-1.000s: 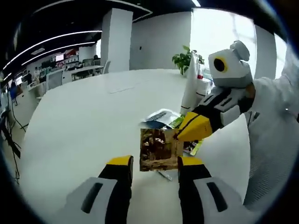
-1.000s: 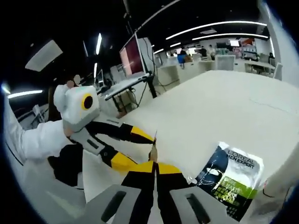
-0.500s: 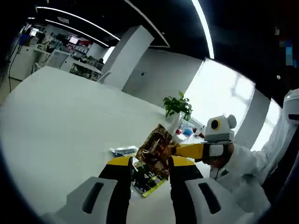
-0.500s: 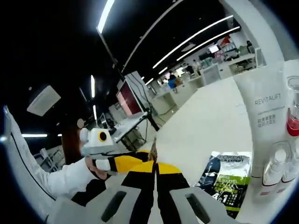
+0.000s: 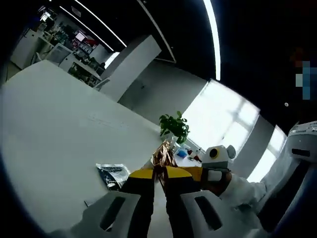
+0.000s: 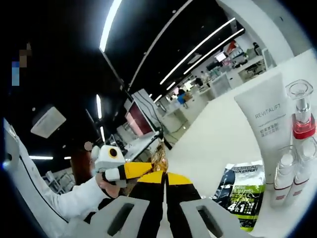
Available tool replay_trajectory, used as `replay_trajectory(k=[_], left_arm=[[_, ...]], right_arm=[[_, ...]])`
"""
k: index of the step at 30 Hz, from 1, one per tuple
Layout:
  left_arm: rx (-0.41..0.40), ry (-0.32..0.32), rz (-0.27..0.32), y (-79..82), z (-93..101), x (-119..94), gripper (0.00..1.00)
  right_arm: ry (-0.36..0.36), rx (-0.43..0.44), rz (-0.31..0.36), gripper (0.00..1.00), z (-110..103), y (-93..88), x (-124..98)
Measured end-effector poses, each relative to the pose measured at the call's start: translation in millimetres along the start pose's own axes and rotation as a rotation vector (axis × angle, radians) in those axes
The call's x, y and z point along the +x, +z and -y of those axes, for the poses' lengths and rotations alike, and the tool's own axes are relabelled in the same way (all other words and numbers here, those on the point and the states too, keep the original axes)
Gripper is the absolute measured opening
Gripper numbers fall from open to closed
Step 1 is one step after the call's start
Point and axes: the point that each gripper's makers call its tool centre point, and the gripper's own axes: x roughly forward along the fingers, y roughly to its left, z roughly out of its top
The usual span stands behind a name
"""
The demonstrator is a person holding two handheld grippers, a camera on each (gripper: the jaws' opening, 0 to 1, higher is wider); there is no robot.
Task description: Arrange the skincare products in the storage area until every visible bottle or jar stands upright without overlapping.
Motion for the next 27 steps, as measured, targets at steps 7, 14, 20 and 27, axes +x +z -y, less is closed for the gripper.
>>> replay_trajectory(k=[7, 14, 20, 27], left_arm=[[0.114, 0.069, -0.098, -9.7, -11.3, 1, 0.0], [0.114, 0.106, -0.125, -6.3, -27.0, 7, 0.0], [0.129, 0.113, -0.179, -8.3, -39.6, 9, 0.0], [0.154, 0.14, -0.246, -16.2, -56.3, 8, 0.0]], right_arm=[[-0.045, -0.111, -0.084, 0.0, 5, -15.5, 7], [-0.105, -0.24, -0.176, 0.0, 25, -25.9, 20], [-0.128, -0.289, -0.206, 0.0, 34, -30.8, 24], [-0.154, -0.32, -0.246, 0.0, 47, -35.8, 19]])
